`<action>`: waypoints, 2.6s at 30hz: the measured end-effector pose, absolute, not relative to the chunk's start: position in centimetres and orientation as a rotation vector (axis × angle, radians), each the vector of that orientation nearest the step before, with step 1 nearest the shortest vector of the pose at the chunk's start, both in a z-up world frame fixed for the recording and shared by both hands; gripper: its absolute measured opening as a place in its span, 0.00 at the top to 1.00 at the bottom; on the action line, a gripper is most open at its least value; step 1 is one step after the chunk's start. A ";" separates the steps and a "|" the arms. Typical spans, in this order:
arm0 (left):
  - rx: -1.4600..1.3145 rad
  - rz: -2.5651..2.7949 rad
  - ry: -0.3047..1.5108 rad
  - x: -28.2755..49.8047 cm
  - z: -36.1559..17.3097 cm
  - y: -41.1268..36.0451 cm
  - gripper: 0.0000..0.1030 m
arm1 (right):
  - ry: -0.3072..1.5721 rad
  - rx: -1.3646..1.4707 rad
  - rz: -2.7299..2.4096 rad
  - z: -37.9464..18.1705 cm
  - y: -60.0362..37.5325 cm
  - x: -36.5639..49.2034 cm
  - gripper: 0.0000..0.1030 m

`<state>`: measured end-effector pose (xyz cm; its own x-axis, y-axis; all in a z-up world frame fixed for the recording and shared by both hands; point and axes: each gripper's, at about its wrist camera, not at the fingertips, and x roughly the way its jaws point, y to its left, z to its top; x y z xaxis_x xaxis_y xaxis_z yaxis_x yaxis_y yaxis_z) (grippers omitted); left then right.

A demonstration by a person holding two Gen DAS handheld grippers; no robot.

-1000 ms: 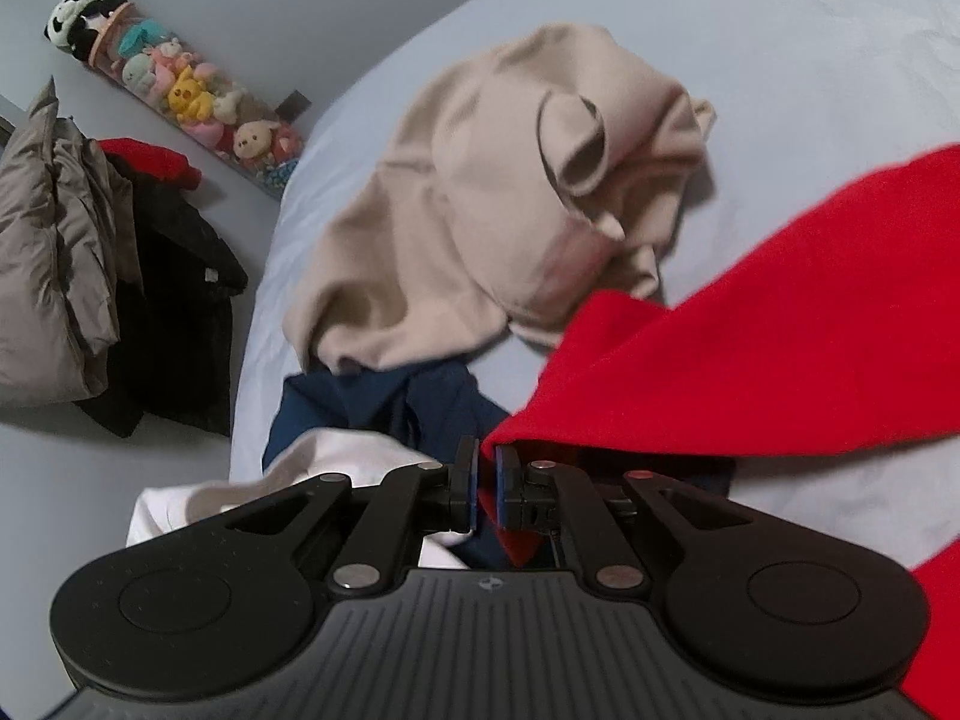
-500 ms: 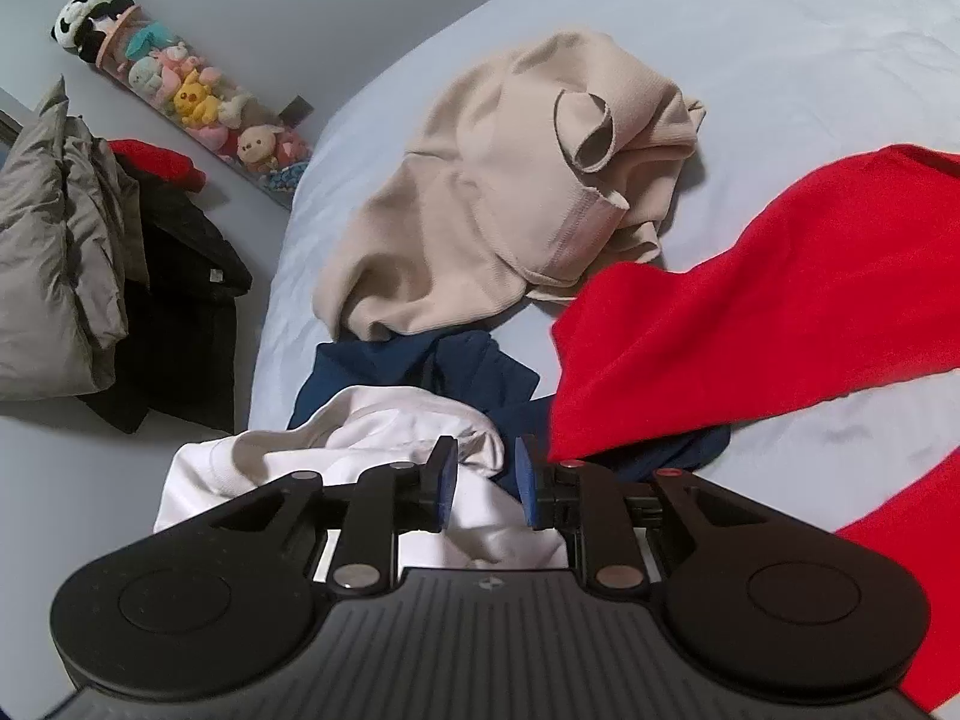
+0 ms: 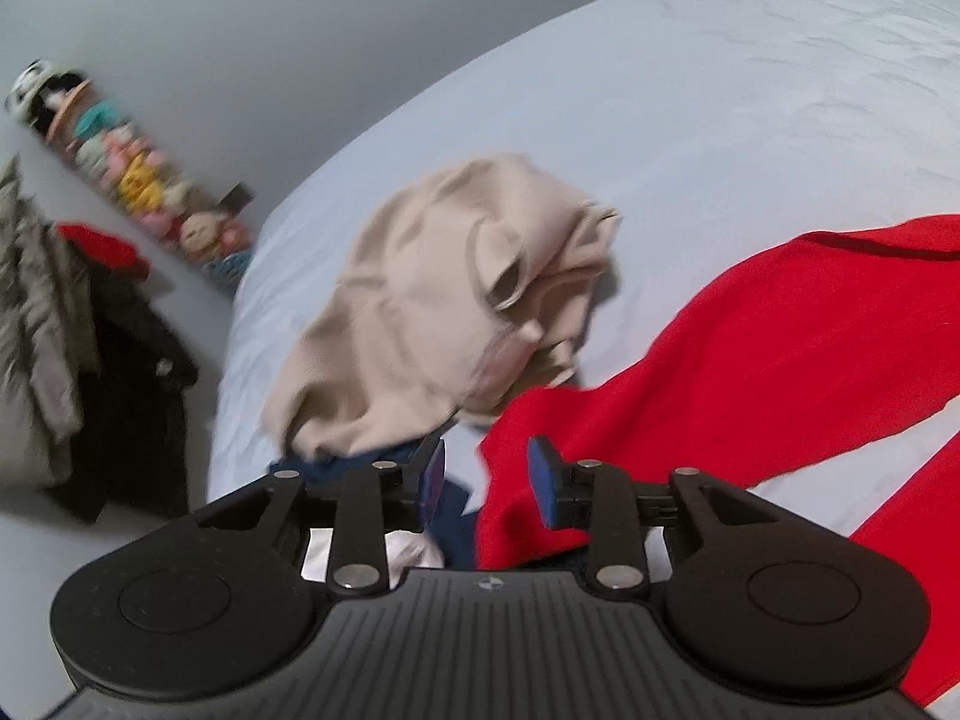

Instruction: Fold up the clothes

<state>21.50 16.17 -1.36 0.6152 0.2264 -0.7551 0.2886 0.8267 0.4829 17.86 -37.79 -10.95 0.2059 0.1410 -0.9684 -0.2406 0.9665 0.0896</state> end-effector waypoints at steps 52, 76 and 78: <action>0.578 0.029 0.992 28.1 -3.2 20.2 0.96 | 1.257 0.228 -0.081 -10.8 -46.5 31.1 0.65; 0.562 0.059 1.007 26.7 -3.7 20.4 0.96 | 1.355 0.002 0.276 -8.7 -38.1 15.0 0.89; 0.556 0.059 1.012 26.2 -3.7 20.5 0.96 | 1.384 -0.006 0.291 -9.7 -37.6 14.3 0.89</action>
<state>26.20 20.47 -3.74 0.5411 0.2977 -0.7865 0.2045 0.8606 0.4665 14.34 -37.63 -9.70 0.1558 0.1998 -0.9674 -0.2070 0.9642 0.1658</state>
